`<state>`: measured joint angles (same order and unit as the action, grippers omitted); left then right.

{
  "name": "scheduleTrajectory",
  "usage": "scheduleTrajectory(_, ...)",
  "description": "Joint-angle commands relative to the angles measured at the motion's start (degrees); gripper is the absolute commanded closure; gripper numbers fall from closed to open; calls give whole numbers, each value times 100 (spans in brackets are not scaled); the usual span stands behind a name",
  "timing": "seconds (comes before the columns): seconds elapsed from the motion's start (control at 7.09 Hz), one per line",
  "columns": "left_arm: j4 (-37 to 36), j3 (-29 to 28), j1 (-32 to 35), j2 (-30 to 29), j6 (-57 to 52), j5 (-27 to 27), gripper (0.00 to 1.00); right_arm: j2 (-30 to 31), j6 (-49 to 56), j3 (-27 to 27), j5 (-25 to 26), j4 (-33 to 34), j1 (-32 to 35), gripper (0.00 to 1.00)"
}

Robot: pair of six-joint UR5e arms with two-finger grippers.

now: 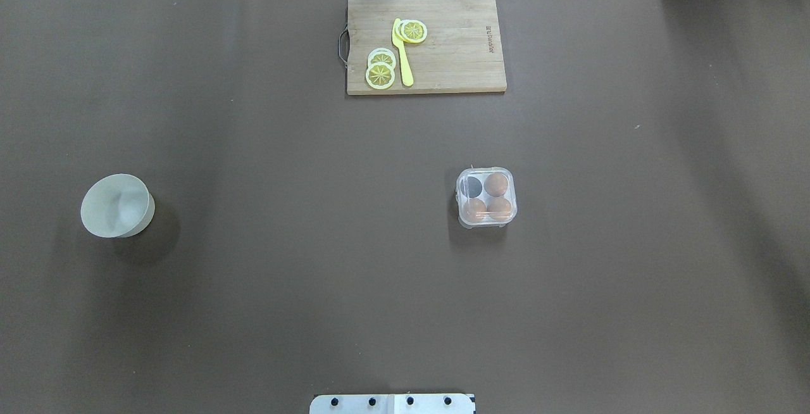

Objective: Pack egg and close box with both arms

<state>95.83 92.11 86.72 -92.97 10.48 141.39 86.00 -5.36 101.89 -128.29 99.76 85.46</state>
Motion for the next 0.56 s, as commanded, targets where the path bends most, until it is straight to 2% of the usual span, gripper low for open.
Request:
scheduleTrajectory(0.0,94,-26,21,25,-2,-129,2,-22,0,15,6,9,6,0)
scheduleTrajectory(0.42,260,61,29,481,-2,-226,2,-21,8,-20,23,9,76,0)
